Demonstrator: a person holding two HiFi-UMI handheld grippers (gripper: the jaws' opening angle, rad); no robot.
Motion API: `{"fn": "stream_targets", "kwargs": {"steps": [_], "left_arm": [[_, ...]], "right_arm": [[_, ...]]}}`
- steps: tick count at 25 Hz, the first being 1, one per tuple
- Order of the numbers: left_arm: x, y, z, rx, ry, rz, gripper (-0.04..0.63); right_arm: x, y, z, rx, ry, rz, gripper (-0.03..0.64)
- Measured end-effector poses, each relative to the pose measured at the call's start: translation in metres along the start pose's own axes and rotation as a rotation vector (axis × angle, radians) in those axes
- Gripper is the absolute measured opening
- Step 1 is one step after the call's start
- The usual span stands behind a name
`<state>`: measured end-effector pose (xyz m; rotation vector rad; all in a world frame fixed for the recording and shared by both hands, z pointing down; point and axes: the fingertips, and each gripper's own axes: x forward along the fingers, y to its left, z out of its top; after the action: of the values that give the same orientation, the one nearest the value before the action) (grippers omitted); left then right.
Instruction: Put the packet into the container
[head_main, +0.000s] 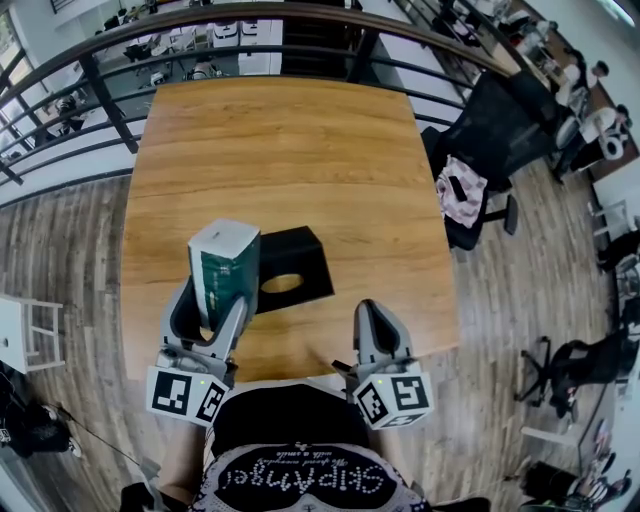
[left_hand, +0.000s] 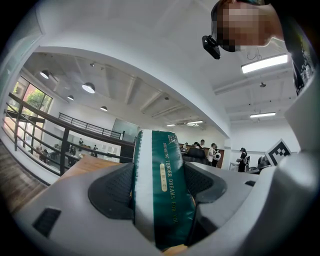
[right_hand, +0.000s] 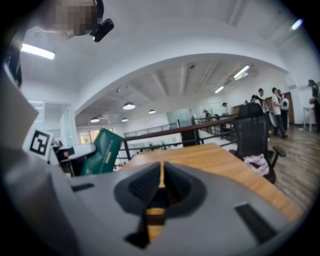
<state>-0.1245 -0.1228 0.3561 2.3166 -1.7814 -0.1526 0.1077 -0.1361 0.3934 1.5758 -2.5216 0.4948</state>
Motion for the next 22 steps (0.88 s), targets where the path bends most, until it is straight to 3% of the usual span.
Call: {"fn": "stream_targets", "kwargs": {"steps": [12,22], "left_arm": [[0.035,0.007,0.006,0.091,0.088,-0.152,0.339],[0.064,-0.004,-0.025,0.114,0.209,-0.255,0.339]], "right_arm": [[0.0,-0.003,-0.006,0.019,0.019,-0.03,0.041],[-0.007,-0.02,-0.014,0.045,0.041,-0.083,0.041]]}}
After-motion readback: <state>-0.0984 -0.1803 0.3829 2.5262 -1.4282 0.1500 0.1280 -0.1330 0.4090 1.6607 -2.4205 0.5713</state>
